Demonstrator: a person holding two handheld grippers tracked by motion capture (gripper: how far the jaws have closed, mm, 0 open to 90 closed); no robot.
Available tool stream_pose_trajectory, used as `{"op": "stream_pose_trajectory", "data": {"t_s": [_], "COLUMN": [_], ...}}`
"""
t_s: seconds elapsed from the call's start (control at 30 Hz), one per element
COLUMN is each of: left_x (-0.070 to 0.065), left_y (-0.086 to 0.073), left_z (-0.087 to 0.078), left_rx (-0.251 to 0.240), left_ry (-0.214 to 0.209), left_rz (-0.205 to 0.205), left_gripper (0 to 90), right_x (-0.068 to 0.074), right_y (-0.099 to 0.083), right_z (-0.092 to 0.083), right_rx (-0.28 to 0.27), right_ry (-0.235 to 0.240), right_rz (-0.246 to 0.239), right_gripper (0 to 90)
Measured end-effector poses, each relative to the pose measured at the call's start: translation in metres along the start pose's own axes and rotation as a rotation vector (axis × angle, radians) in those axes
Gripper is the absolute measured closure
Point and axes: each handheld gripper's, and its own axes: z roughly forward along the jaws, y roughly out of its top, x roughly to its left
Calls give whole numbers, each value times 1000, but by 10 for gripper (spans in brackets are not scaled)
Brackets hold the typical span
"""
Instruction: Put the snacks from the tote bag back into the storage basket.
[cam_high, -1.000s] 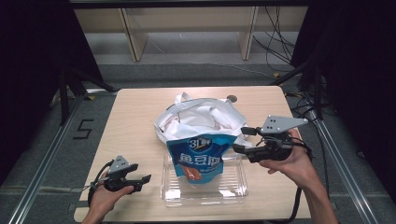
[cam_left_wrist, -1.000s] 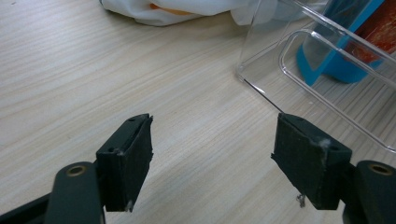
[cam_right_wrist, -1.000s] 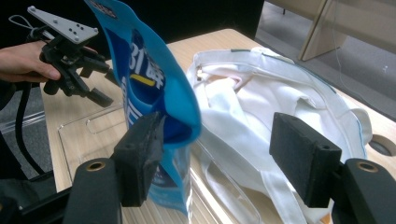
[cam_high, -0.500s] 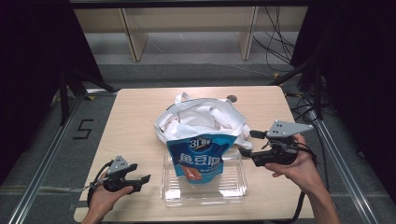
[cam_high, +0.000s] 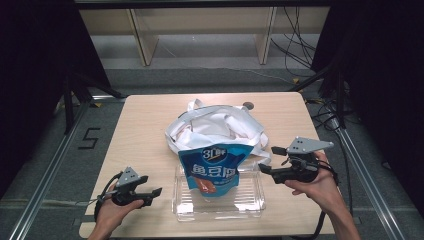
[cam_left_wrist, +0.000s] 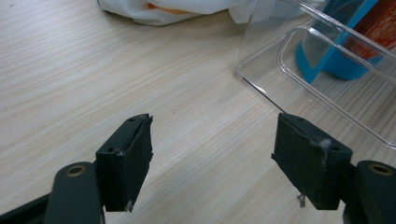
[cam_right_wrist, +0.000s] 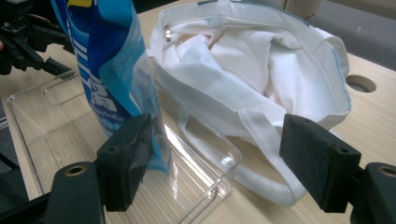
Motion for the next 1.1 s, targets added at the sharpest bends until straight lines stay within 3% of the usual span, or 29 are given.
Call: {"op": "stream_pose_trajectory", "data": {"t_s": [0.03,0.17,0.3,0.4,0.53,0.63,0.67,0.77,0.87,0.9,0.93,0.97,1.03,1.07,1.1], "left_x": [0,0,0,0,0,0,3,0,1,0,0,3,2,0,0], "left_y": [0,0,0,0,0,0,0,0,0,0,0,0,0,0,0], "left_z": [0,0,-1,-1,-1,-1,-3,-1,-1,-1,-1,-3,-3,0,0], "left_rx": [0,1,6,4,5,6,35,2,7,3,3,36,34,0,0], "left_ry": [0,1,3,3,4,2,1,3,6,3,2,1,3,4,4], "left_rz": [1,-2,7,6,4,8,42,2,8,3,6,44,41,1,0], "left_gripper": [275,275,275,275,275,275,275,275,275,275,275,275,275,275,275], "right_x": [-1,1,0,3,-2,-2,-5,-8,-8,-9,-8,-8,-9,-7,-8], "right_y": [-1,-5,-9,-14,-22,-29,-32,-38,-46,-49,-51,-54,-59,-61,-65], "right_z": [2,2,2,0,-1,-2,-1,-3,-4,-4,-5,-4,-6,-8,-9], "right_rx": [-20,15,-4,6,-4,13,1,5,-3,-1,1,-2,-5,5,-8], "right_ry": [-8,-6,-24,-25,-39,-48,-46,-65,-77,-89,-92,-93,-101,-101,-110], "right_rz": [-25,4,-17,27,16,48,30,60,94,84,96,100,87,117,119], "right_gripper": [264,260,256,252,245,245,245,244,242,241,241,240,239,239,239]}}
